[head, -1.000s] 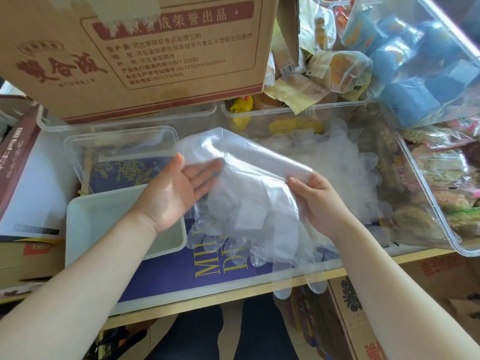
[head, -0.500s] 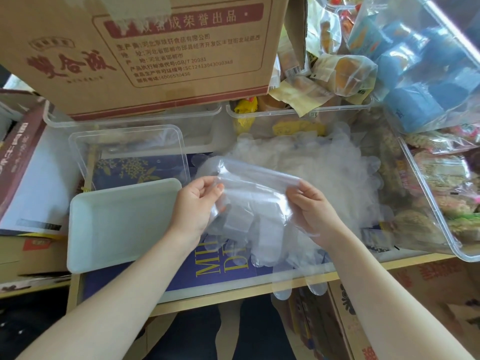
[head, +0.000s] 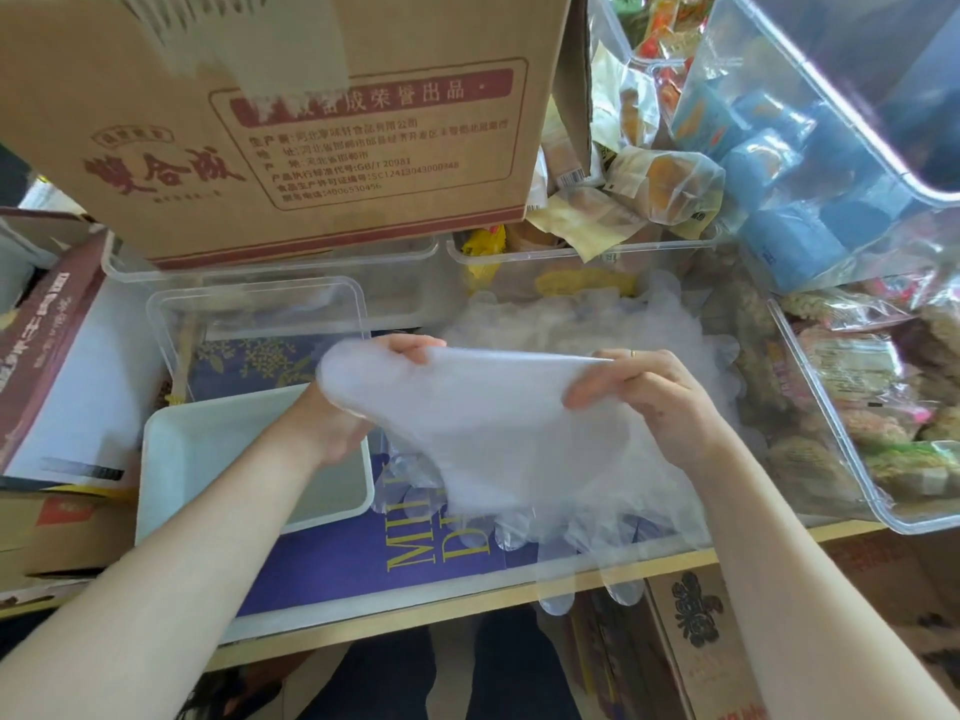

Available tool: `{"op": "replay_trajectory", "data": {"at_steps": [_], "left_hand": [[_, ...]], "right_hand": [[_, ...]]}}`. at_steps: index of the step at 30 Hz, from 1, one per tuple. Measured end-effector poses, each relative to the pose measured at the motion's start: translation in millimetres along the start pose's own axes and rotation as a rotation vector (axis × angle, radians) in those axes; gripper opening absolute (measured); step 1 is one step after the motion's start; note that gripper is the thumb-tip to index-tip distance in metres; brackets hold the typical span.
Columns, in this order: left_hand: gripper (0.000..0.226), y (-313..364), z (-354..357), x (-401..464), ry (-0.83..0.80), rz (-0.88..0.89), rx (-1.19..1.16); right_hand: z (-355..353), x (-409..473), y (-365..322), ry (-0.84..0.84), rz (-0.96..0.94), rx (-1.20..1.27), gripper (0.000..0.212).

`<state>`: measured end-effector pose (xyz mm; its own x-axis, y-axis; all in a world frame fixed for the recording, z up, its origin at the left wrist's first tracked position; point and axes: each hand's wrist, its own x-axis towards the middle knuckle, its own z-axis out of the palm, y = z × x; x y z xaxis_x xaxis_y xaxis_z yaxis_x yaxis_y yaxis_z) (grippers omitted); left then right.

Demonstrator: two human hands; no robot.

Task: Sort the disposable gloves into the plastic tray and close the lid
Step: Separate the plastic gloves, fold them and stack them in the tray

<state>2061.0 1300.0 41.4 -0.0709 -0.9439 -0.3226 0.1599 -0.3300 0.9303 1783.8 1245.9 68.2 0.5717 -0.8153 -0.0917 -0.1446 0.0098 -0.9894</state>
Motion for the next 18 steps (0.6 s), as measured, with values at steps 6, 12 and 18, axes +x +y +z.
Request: {"op": "replay_trajectory", "data": {"at_steps": [6,12,18], "left_hand": [[0.066,8.5,1.5,-0.1,-0.054,-0.14,-0.111],[0.111,-3.9,-3.3,-6.8,-0.166,0.031,-0.028],[0.066,-6.0,8.5,-11.1,-0.102,0.07,0.102]], "right_hand": [[17.2,3.7,11.5,0.373,0.039,-0.352,0.028],[34.4,4.9,12.3,0.512,0.157,-0.035,0.03],[50.4,5.6,13.2,0.563,0.288,0.169,0.035]]}}
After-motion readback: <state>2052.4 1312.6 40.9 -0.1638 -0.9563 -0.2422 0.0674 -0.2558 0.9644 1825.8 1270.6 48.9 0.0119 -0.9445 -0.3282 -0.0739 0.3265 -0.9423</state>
